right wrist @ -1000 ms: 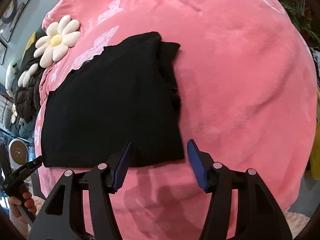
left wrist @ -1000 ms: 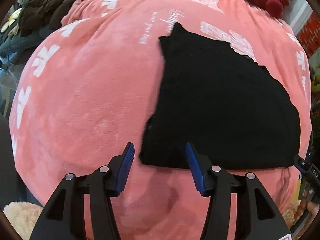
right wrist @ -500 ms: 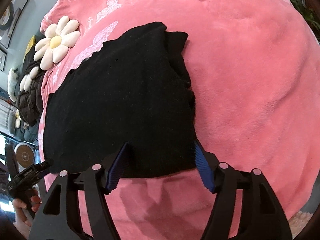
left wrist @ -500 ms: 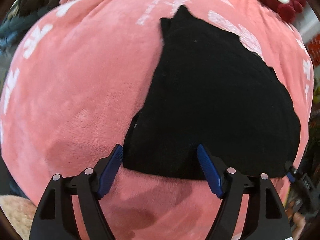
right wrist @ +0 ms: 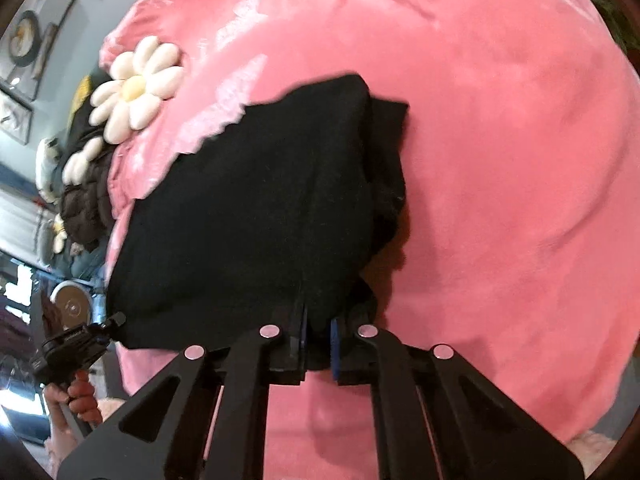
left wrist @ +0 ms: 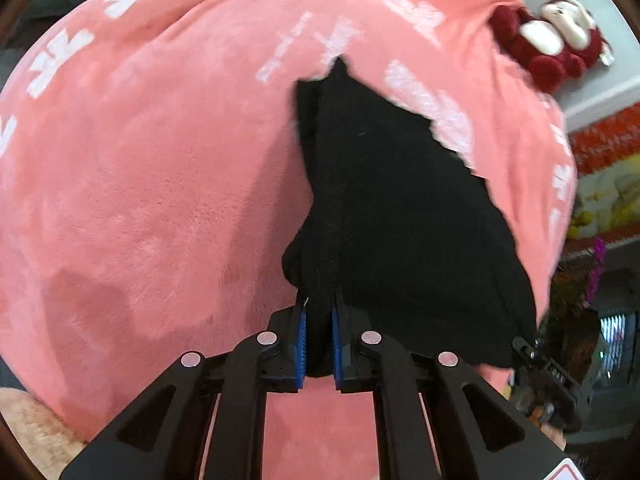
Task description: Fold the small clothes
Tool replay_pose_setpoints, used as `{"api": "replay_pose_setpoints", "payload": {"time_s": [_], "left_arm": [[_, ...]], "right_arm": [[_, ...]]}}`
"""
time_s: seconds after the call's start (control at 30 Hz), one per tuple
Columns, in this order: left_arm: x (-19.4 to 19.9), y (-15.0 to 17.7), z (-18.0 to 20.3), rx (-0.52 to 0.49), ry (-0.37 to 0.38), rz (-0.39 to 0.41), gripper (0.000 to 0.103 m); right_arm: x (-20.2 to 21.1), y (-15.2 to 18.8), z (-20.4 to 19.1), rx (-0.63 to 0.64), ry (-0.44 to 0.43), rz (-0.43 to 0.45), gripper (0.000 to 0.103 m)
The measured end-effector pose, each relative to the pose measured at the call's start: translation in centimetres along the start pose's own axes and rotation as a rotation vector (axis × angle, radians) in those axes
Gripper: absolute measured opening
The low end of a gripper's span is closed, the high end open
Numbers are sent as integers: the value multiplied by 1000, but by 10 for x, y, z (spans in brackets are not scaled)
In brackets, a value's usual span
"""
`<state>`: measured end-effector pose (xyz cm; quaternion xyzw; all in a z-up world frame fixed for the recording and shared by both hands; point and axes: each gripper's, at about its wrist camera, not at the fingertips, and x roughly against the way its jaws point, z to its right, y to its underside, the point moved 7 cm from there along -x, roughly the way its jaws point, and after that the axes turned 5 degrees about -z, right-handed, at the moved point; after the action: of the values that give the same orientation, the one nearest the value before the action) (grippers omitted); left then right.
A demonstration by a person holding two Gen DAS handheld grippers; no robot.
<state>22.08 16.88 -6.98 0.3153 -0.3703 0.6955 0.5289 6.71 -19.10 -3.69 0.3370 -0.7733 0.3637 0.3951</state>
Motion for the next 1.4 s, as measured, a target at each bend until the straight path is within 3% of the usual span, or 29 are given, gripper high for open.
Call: {"api": "replay_pose_setpoints", "payload": {"time_s": [0.13, 0.27, 0.3, 0.4, 0.43, 0.5, 0.57, 0.7, 0.8, 0.83, 0.87, 0.9, 0.93, 0.97, 1.07, 1.13, 1.2, 1.3, 1.37, 1.4], "left_arm": [[23, 30, 3, -57, 3, -57, 7], [2, 63, -16, -73, -85, -138, 6], [-5, 67, -24, -69, -124, -141, 6], [-12, 71, -36, -28, -166, -116, 8], [-6, 68, -35, -13, -149, -81, 11], [8, 58, -28, -14, -138, -13, 33], [23, 35, -18, -44, -146, 68, 44], [19, -23, 10, -102, -130, 107, 60], [-5, -58, 18, -97, -141, 93, 61], [-9, -65, 11, -95, -140, 87, 60], [-17, -72, 11, -97, -135, 81, 53], [-23, -77, 12, -104, -137, 79, 13], [-27, -80, 16, -124, -140, 66, 2], [-25, -82, 20, -136, -138, 73, 1], [-15, -87, 26, -166, -150, 149, 1], [-25, -93, 17, -161, -203, 162, 2], [-37, -96, 3, -126, -227, 164, 3], [-25, -92, 1, -109, -189, 210, 3], [-11, -87, 10, -152, -178, 248, 7], [-6, -87, 13, -167, -188, 248, 27]], "right_arm": [[21, 27, 5, 49, 31, -62, 6], [-11, 68, 32, 63, 158, -183, 11], [-16, 72, 40, 49, 201, -179, 13], [1, 59, 36, 3, 177, -86, 17], [6, 54, 33, 7, 177, -59, 29], [18, 34, 24, 37, 187, -5, 49], [21, 12, 14, 73, 183, 19, 53], [2, -35, 4, 106, 185, 25, 54], [-30, -63, 14, 72, 173, -14, 59], [-41, -69, 18, 66, 180, -25, 55], [-46, -71, 18, 75, 178, -27, 41], [-52, -77, 13, 96, 203, -22, 4], [-46, -81, 8, 102, 190, 6, 4], [-30, -86, -5, 123, 147, 70, 4], [-11, -96, -17, 187, 172, 170, 4], [-30, -102, -1, 171, 210, 140, 10], [-65, -99, 31, 122, 300, 25, 10], [-54, -93, 36, 32, 179, 77, 11], [-47, -92, 32, 4, 110, 84, 22], [-48, -93, 32, -12, 93, 71, 47]]}}
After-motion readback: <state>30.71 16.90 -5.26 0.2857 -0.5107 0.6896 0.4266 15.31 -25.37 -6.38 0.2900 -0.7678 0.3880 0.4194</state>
